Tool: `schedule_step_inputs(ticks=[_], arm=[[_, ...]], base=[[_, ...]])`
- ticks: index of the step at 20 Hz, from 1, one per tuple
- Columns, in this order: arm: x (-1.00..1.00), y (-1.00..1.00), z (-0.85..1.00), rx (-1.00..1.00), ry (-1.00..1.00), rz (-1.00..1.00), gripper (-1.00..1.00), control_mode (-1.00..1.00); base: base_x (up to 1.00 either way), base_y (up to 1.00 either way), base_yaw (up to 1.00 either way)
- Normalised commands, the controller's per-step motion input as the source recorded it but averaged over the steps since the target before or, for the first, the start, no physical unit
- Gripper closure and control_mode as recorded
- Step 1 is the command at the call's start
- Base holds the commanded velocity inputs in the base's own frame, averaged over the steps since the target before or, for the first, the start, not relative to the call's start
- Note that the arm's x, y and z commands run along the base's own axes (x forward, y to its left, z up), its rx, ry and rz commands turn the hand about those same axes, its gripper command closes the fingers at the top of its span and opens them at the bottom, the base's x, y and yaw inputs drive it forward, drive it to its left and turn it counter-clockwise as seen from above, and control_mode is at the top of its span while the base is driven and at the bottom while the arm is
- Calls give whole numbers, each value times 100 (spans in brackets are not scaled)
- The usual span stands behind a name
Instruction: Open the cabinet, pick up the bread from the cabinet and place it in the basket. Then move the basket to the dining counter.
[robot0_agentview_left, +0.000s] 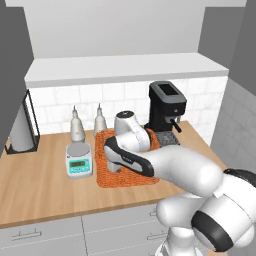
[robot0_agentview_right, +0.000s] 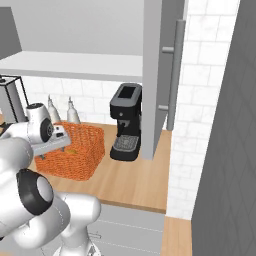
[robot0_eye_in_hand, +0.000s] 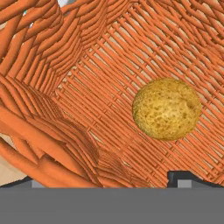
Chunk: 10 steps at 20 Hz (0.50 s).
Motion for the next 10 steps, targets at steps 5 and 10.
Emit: schedule_step_inputs(ticks=[5,10], arm=[[0,-1,-39,0,1,12,-100,-100],[2,-2,-28,0,5,13,100,-100]], base=[[0,0,0],[0,0,0]])
